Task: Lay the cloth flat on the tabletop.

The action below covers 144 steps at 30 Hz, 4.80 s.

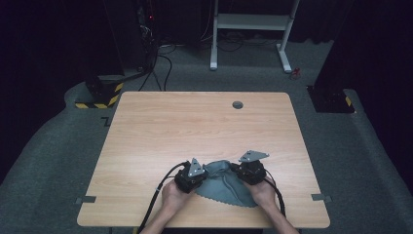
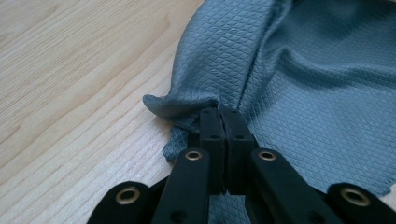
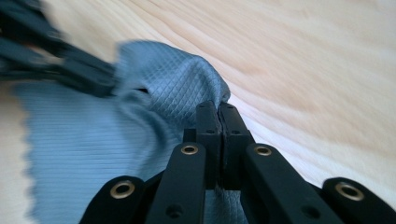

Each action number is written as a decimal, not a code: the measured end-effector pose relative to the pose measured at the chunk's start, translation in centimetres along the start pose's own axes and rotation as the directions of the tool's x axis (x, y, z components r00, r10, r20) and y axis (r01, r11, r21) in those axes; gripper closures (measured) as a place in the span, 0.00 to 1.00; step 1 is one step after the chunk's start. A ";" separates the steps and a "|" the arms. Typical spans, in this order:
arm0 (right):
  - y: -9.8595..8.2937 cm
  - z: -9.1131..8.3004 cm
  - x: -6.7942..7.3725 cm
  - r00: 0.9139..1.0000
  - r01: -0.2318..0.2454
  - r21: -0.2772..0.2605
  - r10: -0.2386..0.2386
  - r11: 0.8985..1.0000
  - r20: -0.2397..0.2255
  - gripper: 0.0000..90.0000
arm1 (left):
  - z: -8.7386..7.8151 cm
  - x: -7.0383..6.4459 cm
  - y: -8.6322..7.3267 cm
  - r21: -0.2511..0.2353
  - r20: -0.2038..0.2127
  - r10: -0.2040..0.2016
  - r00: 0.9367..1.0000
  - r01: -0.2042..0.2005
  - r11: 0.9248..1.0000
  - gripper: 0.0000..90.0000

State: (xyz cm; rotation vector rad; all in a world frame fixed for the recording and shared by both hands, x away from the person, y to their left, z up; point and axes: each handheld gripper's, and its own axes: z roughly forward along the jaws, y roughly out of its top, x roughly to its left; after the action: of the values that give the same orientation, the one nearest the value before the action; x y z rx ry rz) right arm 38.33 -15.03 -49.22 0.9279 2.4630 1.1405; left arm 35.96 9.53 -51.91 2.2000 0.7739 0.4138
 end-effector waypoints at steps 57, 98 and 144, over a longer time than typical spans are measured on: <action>1.0 1.9 -2.3 0.984 -0.148 0.049 0.152 0.988 -0.095 0.80 | -0.2 0.4 -1.0 -0.039 -0.068 -0.103 0.992 0.100 0.994 0.89; 1.7 0.5 -0.2 0.998 -0.013 0.037 0.015 0.999 -0.066 0.96 | -0.9 1.1 -1.5 -0.098 -0.070 -0.149 0.986 0.142 0.985 0.97; 1.6 0.0 -4.1 0.992 -0.071 0.051 0.065 0.996 0.111 0.99 | -0.8 6.2 6.1 -0.040 -0.237 -0.071 0.969 0.063 0.997 0.96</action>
State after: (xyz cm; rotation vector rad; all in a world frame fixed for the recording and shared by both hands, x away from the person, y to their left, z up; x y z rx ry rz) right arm 42.10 -16.90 -48.12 1.0687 2.4029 1.0195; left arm 42.75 10.69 -46.50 2.1110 0.9597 0.6611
